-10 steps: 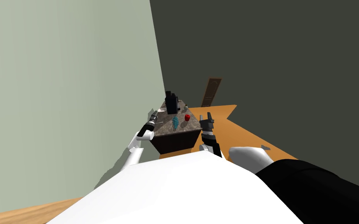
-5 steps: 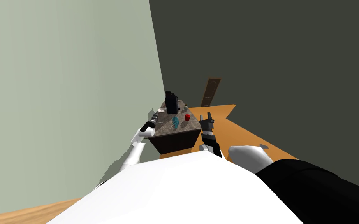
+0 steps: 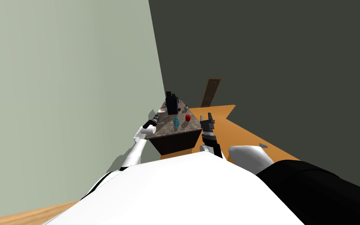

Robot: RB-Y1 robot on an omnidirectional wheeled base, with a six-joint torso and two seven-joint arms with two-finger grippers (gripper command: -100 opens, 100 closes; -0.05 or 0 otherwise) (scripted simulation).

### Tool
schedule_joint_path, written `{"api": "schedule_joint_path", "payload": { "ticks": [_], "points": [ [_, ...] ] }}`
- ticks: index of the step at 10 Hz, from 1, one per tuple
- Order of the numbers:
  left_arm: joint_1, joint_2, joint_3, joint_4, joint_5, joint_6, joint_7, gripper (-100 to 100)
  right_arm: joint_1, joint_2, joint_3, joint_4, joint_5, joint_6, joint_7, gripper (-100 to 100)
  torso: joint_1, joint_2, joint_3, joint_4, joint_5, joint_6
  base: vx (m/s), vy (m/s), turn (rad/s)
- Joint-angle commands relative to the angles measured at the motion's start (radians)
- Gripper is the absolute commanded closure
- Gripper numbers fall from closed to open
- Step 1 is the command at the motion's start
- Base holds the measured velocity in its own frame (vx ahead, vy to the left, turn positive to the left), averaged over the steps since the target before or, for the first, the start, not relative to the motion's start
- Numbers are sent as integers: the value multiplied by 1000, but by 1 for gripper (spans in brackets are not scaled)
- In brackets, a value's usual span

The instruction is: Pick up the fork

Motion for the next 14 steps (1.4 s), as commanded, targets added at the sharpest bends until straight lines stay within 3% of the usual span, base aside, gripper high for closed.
{"api": "schedule_joint_path", "payload": {
  "ticks": [1, 2, 3, 4, 6, 7, 8, 11, 13, 14],
  "points": [
    [-10, 2, 1, 10, 2, 30, -1, -100, 0, 0, 0, 0, 0, 0, 0, 0, 0, 0, 0, 0, 0, 0, 2, 11, -1],
    [-56, 9, 3, 59, 14, 68, -9, -100, 0, 0, 0, 0, 0, 0, 0, 0, -1, 0, 0, 0, 0, 0, 2, 22, -18],
    [-62, 9, 3, 71, 14, 95, -9, -100, 0, 0, 0, 0, 0, 0, 0, 0, 0, 0, 0, 0, 0, 0, 3, 23, -20],
    [-102, 15, 6, 102, 26, 128, -16, -100, 0, 0, 0, 0, 0, 0, 0, 0, 0, 0, 0, 0, 0, 0, 7, 25, -23],
    [-113, 15, 6, 132, 26, 166, -16, -100, 0, 0, 0, 0, 0, 0, 0, 0, 0, 0, 0, 0, 0, 0, 5, 18, -7],
    [-155, 21, 8, 173, 38, 204, -24, -100, 0, 0, 0, 0, 0, 0, 0, 0, -1, 0, 0, 0, 0, 0, 4, 22, -15],
    [-163, 21, 8, 193, 38, 231, -24, -100, 0, 0, 0, 0, 0, 0, 0, 0, 0, 0, 0, 0, 0, 0, 9, 25, -18],
    [-249, 32, 12, 277, 62, 322, -38, -100, 0, 0, 0, 0, 0, 0, 0, 0, 0, -1, 0, 0, 0, 0, 11, 30, -12],
    [-258, 32, 12, 313, 62, 365, -38, -100, 0, 0, 0, 0, 0, 0, 0, 0, 0, 0, 0, 0, 0, 0, 8, 16, -5],
    [-304, 36, 14, 358, 75, 397, -44, -100, 0, 0, 0, 0, 0, 0, 0, 0, -1, 0, 0, 0, 0, 0, 10, 20, -5]
  ]
}}
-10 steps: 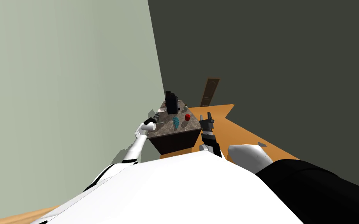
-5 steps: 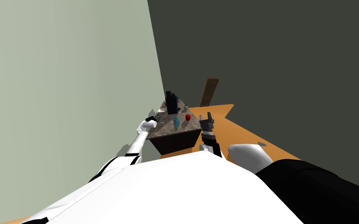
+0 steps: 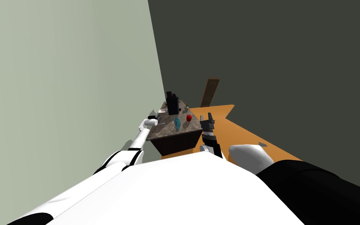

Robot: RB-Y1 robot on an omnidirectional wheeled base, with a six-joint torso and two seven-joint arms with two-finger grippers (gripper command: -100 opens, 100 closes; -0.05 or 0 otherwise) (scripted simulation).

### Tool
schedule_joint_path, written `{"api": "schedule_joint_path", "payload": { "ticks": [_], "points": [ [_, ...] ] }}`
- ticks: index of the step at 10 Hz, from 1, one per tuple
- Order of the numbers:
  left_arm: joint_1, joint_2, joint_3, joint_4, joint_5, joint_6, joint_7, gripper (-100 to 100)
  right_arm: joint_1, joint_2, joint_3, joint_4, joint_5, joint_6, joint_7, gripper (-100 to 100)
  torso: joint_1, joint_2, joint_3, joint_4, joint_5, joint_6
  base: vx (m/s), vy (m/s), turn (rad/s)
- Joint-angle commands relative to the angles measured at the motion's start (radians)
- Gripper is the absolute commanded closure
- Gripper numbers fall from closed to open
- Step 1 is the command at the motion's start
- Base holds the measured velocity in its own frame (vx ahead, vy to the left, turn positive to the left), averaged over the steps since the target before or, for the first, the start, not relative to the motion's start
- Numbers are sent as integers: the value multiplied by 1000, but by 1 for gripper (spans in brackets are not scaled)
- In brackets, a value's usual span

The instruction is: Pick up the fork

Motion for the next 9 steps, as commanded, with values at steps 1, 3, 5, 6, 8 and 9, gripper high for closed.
{"api": "schedule_joint_path", "payload": {
  "ticks": [1, 3, 5, 6, 8, 9],
  "points": [
    [-19, 2, 1, 33, 6, 50, -3, -100, 0, 0, 0, 0, 0, 0, 0, 0, 0, 0, 0, 0, 0, 0, 13, 21, -12],
    [-62, 7, 2, 91, 18, 114, -10, -100, 0, 0, 0, 0, 0, 0, 0, 0, 1, 0, 0, 0, 0, 0, 15, 32, -6],
    [-102, 11, 3, 137, 31, 160, -15, -100, 0, 0, 0, 0, 0, 0, 0, 0, 0, 0, 0, 0, 0, 0, 8, 16, 1],
    [-102, 11, 3, 146, 31, 174, -15, -100, 0, 0, 0, 0, 0, 0, 0, 0, 0, 0, 0, 0, 0, 0, 16, 21, -5],
    [-140, 16, 4, 199, 43, 230, -20, -100, 0, 0, 0, 0, 0, 0, 0, 0, 0, -1, 0, 0, 0, 0, 22, 25, -1],
    [-175, 21, 4, 245, 54, 258, -25, -100, 0, 0, 0, 0, 0, 0, 0, 0, 0, -1, 0, 0, 0, 0, 23, 32, 3]
  ]
}}
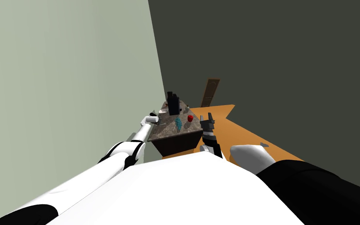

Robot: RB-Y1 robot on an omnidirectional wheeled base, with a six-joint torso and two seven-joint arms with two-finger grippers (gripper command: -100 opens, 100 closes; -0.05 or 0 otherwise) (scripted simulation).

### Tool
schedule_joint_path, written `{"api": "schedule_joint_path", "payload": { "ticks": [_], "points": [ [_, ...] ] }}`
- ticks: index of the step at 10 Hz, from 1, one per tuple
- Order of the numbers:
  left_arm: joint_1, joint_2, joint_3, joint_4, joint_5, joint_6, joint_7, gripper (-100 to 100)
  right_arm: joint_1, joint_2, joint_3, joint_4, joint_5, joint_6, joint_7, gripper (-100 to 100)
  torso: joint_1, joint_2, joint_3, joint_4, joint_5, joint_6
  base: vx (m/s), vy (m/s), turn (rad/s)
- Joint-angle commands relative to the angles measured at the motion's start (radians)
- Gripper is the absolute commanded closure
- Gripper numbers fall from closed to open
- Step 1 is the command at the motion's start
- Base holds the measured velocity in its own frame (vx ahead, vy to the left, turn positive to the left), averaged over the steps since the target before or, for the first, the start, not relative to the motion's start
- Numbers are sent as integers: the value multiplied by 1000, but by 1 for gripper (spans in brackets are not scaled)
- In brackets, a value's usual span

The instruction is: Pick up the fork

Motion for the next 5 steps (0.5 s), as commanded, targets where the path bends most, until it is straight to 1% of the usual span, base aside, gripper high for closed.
{"api": "schedule_joint_path", "payload": {
  "ticks": [1, 2, 3, 4, 5],
  "points": [
    [-14, 3, 1, 23, 6, 48, -3, -100, 0, 0, 0, 0, 0, 0, 0, 0, 0, 0, 0, 0, 0, 0, 20, 31, 1],
    [-46, 8, 1, 70, 18, 77, -7, -100, 0, 0, 0, 0, 0, 0, 0, 0, 0, 0, 0, 0, 0, 0, 29, 35, 4],
    [-46, 8, 1, 70, 18, 97, -7, -100, 0, 0, 0, 0, 0, 0, 0, 0, 0, 0, 0, 0, 0, 0, 26, 25, 2],
    [-75, 13, 1, 113, 28, 131, -11, -100, 0, 0, 0, 0, 0, 0, 0, 0, 0, 0, 0, 0, 0, 0, 23, 25, 6],
    [-75, 13, 1, 114, 28, 142, -11, -100, 0, 0, 0, 0, 0, 0, 0, 0, 0, 0, 0, 0, 0, 0, 22, 23, 2]
  ]
}}
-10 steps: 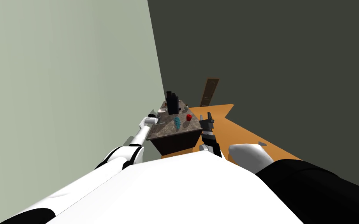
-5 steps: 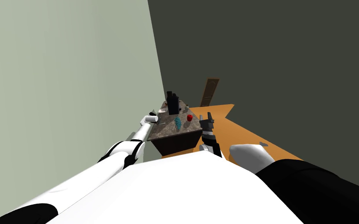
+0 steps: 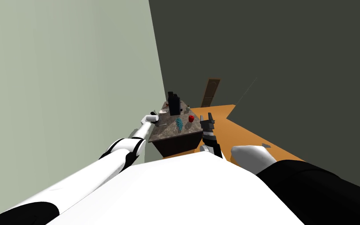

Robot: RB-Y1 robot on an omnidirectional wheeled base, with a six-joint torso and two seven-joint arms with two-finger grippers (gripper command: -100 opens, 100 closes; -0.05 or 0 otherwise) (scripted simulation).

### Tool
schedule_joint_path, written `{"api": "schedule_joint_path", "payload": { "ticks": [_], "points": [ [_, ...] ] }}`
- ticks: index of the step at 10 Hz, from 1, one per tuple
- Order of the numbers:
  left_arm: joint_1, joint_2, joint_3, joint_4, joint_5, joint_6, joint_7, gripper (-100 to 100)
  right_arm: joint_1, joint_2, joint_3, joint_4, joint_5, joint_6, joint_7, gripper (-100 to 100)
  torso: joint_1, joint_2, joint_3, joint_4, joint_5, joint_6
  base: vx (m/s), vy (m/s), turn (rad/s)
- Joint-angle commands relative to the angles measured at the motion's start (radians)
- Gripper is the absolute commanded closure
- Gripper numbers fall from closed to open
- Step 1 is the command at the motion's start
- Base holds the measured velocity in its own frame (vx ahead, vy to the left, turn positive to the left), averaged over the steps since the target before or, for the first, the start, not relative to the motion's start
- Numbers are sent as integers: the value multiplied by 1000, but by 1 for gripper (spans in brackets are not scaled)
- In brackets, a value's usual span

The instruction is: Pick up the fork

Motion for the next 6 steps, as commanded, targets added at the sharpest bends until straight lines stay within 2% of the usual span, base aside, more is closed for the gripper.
{"api": "schedule_joint_path", "payload": {
  "ticks": [1, 2, 3, 6],
  "points": [
    [-35, 7, 2, 50, 15, 48, -9, -100, 0, 0, 0, 0, 0, 0, 0, 0, 0, 0, 0, 0, 0, 0, 28, 26, 9],
    [-58, 10, 1, 83, 24, 72, -12, -100, 0, 0, 0, 0, 0, 0, 0, 0, 0, 0, 0, 0, 0, 0, 46, 36, 11],
    [-58, 10, 1, 95, 24, 85, -12, -100, 0, 0, 0, 0, 0, 0, 0, 0, 1, -1, -1, 0, 0, 0, 37, 29, 2],
    [-110, 17, 0, 182, 46, 171, -18, -100, 0, 0, 0, 0, 0, 0, 0, 0, 1, -1, -1, 0, 0, 0, 37, 32, 9]
  ]
}}
